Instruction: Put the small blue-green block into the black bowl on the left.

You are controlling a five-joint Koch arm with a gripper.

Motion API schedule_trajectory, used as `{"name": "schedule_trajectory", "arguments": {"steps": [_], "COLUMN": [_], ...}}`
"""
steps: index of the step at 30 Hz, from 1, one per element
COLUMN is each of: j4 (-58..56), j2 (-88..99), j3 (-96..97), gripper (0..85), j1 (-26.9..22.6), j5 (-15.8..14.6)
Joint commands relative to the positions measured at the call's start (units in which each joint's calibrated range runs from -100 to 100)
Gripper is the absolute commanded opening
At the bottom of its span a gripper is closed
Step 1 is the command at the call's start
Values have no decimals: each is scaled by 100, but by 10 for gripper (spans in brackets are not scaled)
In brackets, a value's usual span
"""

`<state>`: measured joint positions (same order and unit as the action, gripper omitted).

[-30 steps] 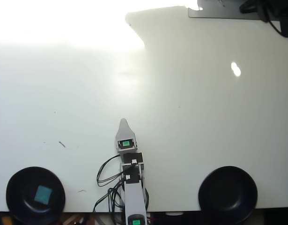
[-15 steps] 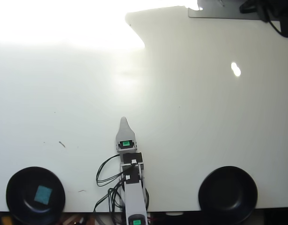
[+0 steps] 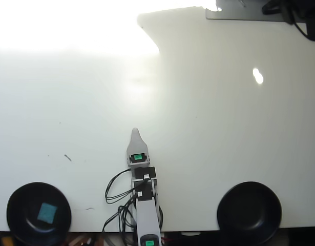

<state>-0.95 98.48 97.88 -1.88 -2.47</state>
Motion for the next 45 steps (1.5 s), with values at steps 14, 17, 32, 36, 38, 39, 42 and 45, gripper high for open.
{"name": "schedule_trajectory", "arguments": {"steps": [14,17,32,36,38,39,42,45], "j4": [-177,-177,-185,-185,-185,-185,-185,-177], "j2": [12,12,12,12,12,12,12,12], "j3": [212,212,212,212,212,212,212,212], "gripper": [499,499,499,499,499,499,499,499], "j1": [5,5,5,5,5,5,5,5], "j5": [-20,-20,-20,-20,-20,-20,-20,-20]}}
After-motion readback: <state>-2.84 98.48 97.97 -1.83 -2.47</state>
